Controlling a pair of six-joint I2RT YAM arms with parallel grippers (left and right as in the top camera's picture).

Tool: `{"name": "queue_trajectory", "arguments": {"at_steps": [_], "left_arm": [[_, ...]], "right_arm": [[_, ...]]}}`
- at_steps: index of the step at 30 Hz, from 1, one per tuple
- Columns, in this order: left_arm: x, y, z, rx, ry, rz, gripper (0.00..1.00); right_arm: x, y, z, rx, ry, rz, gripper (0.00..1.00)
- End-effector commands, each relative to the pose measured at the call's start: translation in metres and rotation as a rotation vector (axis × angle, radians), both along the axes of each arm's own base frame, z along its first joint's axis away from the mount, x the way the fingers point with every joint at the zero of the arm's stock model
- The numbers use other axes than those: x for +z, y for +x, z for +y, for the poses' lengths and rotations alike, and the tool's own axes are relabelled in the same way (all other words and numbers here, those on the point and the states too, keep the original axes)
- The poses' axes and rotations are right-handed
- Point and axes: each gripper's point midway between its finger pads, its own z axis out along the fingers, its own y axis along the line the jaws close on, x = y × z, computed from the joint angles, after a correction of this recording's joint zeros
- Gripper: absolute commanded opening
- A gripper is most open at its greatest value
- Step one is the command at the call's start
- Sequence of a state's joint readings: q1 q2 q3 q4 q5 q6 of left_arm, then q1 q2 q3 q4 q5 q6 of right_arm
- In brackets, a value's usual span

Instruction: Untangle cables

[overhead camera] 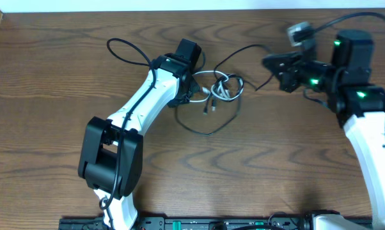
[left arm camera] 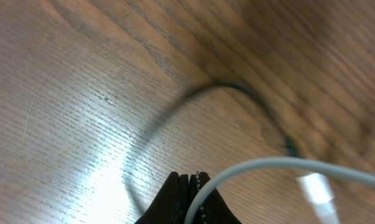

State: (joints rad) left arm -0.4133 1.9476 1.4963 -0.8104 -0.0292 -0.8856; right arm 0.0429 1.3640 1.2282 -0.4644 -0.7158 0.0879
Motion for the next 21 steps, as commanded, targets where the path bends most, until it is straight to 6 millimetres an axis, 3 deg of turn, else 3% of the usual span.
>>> {"name": "queue_trajectory", "arguments": {"at_steps": [1, 3, 7, 9, 12, 15, 19, 21], "left_arm": [[-0.007, 0.0, 0.002, -0.043, 0.023, 0.017, 0.08], [-0.007, 0.001, 0.003, -0.045, 0.024, 0.017, 0.08], [-0.007, 0.001, 0.004, -0.043, 0.028, 0.015, 0.07], [-0.007, 0.001, 0.004, -0.05, 0.03, 0.015, 0.07], [-0.007, 0.002, 0.007, -0.075, 0.037, 0.016, 0.07], [-0.008, 0.001, 0.008, -0.147, 0.052, 0.021, 0.08], [-0.008, -0.008, -0.011, -0.401, -0.012, 0.048, 0.08], [-0.008, -0.015, -0.023, -0.481, -0.074, 0.064, 0.08]], "right_arm": [[-0.013, 0.019, -0.067, -0.451, -0.055, 0.127, 0.01], [-0.027, 0.017, -0.102, -0.666, -0.112, 0.187, 0.01], [-0.049, 0.007, -0.15, -0.904, -0.278, 0.246, 0.01], [-0.061, 0.002, -0.166, -0.981, -0.343, 0.284, 0.01], [-0.08, -0.001, -0.173, -1.0, -0.396, 0.345, 0.01], [-0.104, 0.003, -0.161, -0.909, -0.396, 0.419, 0.01], [-0.134, 0.009, -0.101, -0.491, -0.354, 0.462, 0.01], [-0.148, 0.006, -0.08, -0.363, -0.343, 0.487, 0.01]]}}
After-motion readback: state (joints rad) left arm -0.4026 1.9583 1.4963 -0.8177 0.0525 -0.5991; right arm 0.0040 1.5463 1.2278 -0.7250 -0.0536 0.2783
